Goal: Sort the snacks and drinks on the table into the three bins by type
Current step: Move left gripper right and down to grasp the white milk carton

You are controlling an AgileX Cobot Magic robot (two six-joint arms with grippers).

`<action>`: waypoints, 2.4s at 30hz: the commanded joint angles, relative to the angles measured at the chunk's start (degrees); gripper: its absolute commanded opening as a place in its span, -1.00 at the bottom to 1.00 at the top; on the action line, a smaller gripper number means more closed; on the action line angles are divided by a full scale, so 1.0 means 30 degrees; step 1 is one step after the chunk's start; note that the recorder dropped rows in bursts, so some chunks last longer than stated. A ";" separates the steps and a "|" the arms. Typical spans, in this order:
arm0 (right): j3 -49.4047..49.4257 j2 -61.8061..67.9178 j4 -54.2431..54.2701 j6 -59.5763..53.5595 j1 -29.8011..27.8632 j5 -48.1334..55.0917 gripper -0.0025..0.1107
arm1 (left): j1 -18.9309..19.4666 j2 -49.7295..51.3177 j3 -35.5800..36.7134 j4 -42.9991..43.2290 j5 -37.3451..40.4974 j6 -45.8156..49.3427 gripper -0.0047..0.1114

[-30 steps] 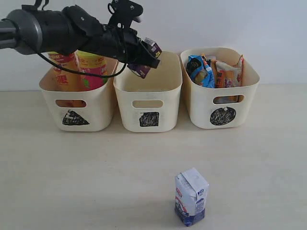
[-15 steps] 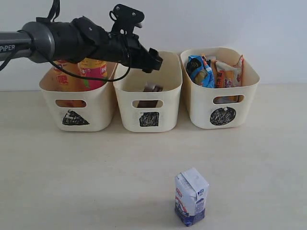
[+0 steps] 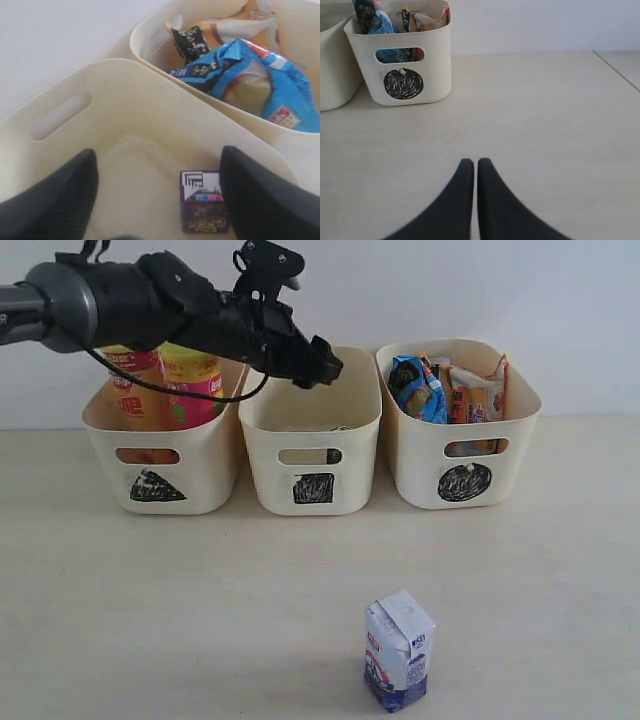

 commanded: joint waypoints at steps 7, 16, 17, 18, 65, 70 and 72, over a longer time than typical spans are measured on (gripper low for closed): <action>0.0081 -0.0087 -0.0113 0.0000 -0.0053 -0.0065 -0.96 | 0.0004 -0.2661 -0.0145 0.1601 0.6004 -0.0160 -0.85; 0.0081 -0.0087 -0.0113 0.0000 -0.0053 -0.0065 -0.96 | -0.0123 -0.3894 -0.0145 0.2777 1.1260 0.0019 -0.85; 0.0081 -0.0087 -0.0113 0.0000 -0.0053 -0.0065 -0.96 | -0.0201 -0.3969 -0.0145 0.3018 1.1800 0.0019 -0.85; 0.0081 -0.0087 -0.0113 0.0000 -0.0053 -0.0065 -0.96 | -0.0302 -0.3969 -0.0145 0.3226 1.2235 0.0019 -0.85; 0.0081 -0.0087 -0.0113 0.0000 -0.0053 -0.0166 -0.96 | -0.7820 -0.4057 0.4913 0.8088 1.0866 -0.7842 0.40; 0.0081 -0.0087 -0.0113 0.0000 -0.0053 -0.0166 -0.96 | -0.7820 -0.4057 0.4913 0.6377 1.1822 -0.5995 0.96; 0.0081 -0.0087 -0.0113 0.0000 -0.0053 -0.0166 -0.96 | -0.7820 -0.4013 0.4913 0.6234 1.1822 -0.6365 0.93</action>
